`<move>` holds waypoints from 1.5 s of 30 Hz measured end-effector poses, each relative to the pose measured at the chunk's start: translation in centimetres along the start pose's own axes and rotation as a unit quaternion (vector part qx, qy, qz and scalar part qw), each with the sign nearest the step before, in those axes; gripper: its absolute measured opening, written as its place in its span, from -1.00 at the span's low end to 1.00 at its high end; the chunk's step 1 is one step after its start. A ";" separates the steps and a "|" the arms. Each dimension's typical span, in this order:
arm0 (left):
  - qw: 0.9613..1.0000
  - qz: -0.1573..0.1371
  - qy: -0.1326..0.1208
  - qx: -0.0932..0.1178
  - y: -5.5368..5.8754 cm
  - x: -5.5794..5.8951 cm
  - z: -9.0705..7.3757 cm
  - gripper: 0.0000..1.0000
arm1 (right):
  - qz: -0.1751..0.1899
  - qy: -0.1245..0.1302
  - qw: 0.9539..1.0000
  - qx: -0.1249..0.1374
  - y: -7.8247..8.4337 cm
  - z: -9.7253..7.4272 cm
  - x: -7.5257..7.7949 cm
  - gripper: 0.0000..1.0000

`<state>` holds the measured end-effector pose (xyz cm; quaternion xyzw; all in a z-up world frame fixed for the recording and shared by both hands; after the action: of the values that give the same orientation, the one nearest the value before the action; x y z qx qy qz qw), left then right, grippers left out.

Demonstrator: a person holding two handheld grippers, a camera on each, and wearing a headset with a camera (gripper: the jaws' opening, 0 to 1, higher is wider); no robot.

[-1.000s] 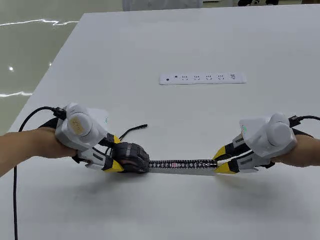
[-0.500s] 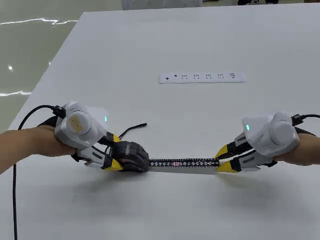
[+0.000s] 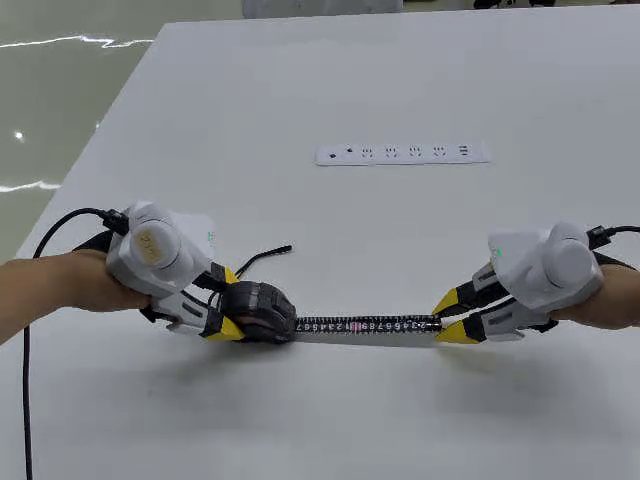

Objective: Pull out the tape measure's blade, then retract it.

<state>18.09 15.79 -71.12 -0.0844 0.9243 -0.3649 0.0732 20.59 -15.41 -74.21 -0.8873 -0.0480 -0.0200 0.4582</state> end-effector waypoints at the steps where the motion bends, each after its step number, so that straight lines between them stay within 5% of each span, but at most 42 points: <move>1: 1.000 0.000 0.000 0.000 -0.1 0.0 0.0 -0.47 | 0.000 0.000 1.000 0.000 0.0 0.0 0.0 -0.78; 45: 1.000 0.001 0.005 -0.004 0.9 -0.6 -0.2 -0.47 | 0.002 0.003 1.000 0.001 -0.1 -1.2 -0.1 -0.78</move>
<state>18.55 16.68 -71.57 -0.0819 0.9261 -0.3618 0.0686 20.51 -16.30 -73.40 -0.8868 -0.0447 -0.0216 0.4596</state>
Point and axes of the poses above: the centre of the closed fingertips' face, and the gripper's own axes: z roughly forward along the fingers, x roughly to its right, y roughly out of its underside, the point moved 8 cm from there along -z, roughly backward along the fingers, and after that the axes turned 12 degrees about x, right-handed, at the moved point
